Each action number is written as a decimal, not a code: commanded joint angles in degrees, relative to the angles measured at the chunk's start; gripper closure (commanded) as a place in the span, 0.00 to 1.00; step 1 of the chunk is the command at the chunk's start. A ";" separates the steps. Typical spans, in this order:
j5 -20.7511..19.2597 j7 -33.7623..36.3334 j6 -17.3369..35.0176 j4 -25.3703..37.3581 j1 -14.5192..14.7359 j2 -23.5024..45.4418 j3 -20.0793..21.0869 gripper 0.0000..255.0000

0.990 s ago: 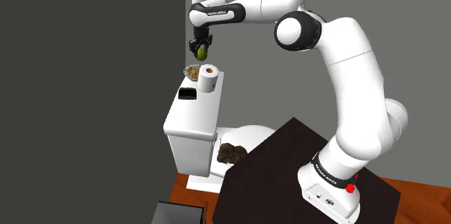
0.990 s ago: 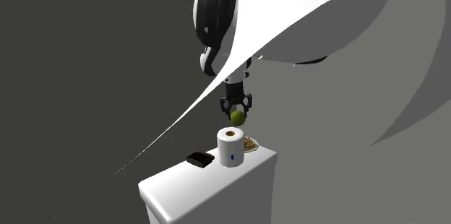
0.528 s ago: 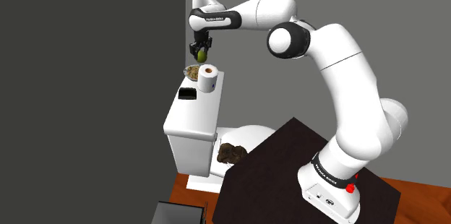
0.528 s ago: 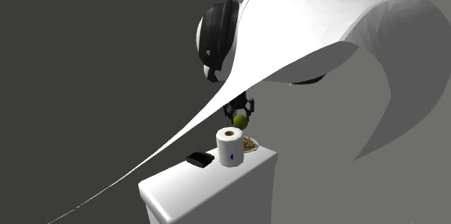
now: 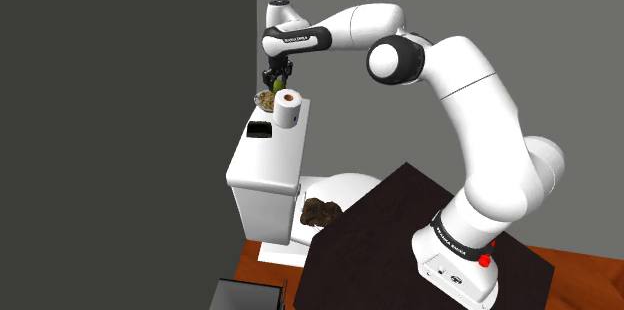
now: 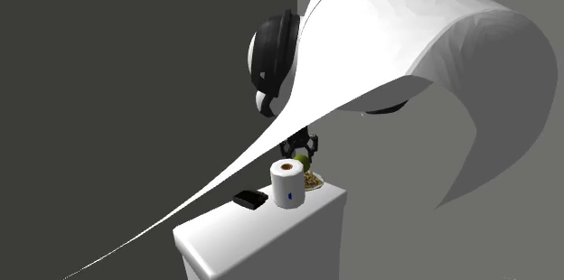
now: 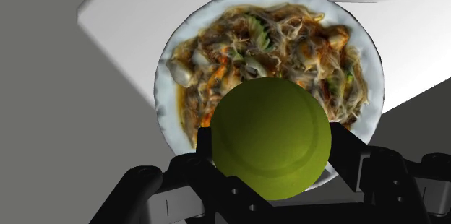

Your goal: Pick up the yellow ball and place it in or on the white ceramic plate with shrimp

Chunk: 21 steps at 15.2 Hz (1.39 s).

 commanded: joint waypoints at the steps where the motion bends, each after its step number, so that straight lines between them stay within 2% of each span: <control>1: -0.10 0.24 0.80 -0.40 0.06 0.38 -0.06 1.00; 8: -0.12 0.24 0.78 -0.37 0.06 0.40 -0.05 1.00; 9: -0.12 0.22 0.90 -0.59 -0.02 0.29 -0.05 0.00; 14: -0.12 0.24 0.79 -0.38 0.06 0.40 -0.05 0.00; 18: 0.38 0.18 -2.79 -1.55 0.12 -4.30 0.53 0.00; 21: 0.38 0.18 -2.79 -1.55 0.12 -4.30 0.52 0.00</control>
